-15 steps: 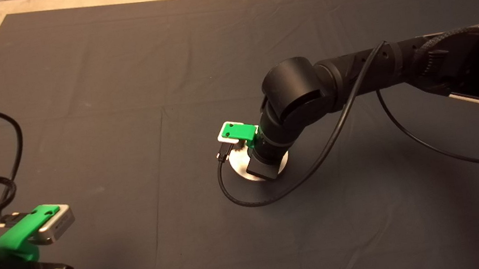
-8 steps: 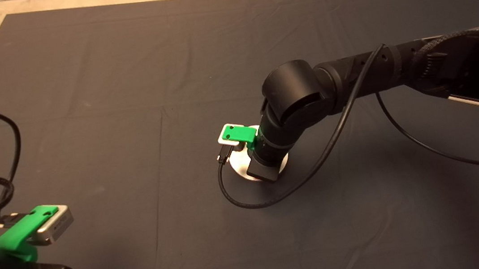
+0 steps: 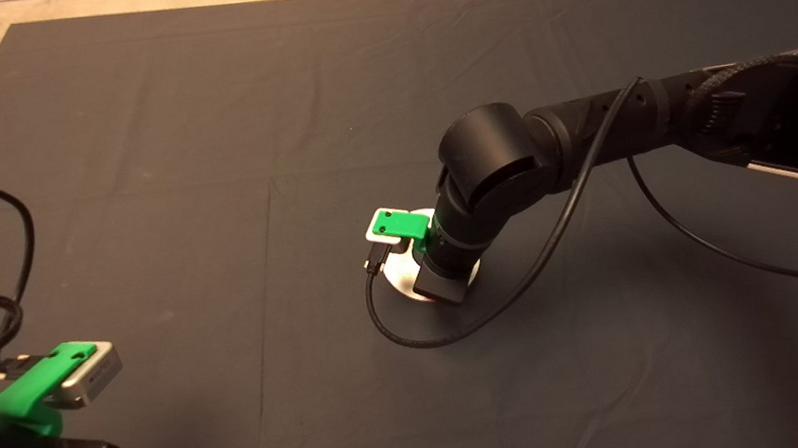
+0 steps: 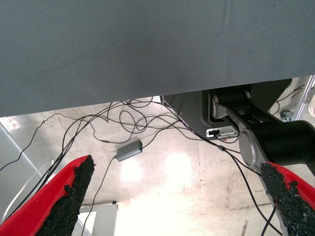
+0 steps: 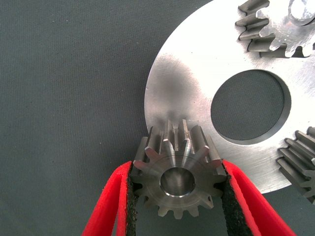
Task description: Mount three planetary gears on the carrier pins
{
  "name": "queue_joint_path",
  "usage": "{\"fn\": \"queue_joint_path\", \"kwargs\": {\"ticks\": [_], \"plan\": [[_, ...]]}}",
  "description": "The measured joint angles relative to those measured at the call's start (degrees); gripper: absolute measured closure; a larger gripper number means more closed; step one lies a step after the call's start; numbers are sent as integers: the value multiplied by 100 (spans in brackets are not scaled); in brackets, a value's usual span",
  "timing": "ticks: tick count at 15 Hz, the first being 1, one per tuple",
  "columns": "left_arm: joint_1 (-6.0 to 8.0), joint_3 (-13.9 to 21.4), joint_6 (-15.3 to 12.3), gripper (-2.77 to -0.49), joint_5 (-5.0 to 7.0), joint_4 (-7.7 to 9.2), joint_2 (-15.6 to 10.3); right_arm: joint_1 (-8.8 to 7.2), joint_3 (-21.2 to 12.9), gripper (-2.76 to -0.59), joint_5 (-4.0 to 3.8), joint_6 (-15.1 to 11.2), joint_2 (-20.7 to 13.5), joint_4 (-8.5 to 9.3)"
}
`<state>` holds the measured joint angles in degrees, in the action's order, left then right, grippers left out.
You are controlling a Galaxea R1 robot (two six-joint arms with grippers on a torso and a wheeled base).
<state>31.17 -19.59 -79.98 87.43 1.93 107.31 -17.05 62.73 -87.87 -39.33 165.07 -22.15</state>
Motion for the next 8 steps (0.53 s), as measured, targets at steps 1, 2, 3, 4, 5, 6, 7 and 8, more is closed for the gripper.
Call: {"fn": "queue_joint_path", "kwargs": {"ticks": [1,2,3,4,5,6,7,8], "plan": [[0,0,2,-247,0,4,-1,2,0,-94,5,5,-2,0],[0,0,11,-247,0,2,0,2,-2,-94,6,8,-13,0],[0,0,13,-247,0,4,-3,2,-11,-94,24,9,-29,0],[0,0,13,-247,0,2,-1,5,-17,-94,44,9,-46,0],[0,0,13,-247,0,4,-3,5,-22,-94,46,11,-51,0],[0,0,13,-247,0,2,-3,3,-22,-94,46,11,-49,0],[0,0,13,-247,0,4,-3,5,-22,-94,46,11,-49,0],[0,0,13,-247,0,4,-3,5,-22,-94,46,11,-51,0]]}}
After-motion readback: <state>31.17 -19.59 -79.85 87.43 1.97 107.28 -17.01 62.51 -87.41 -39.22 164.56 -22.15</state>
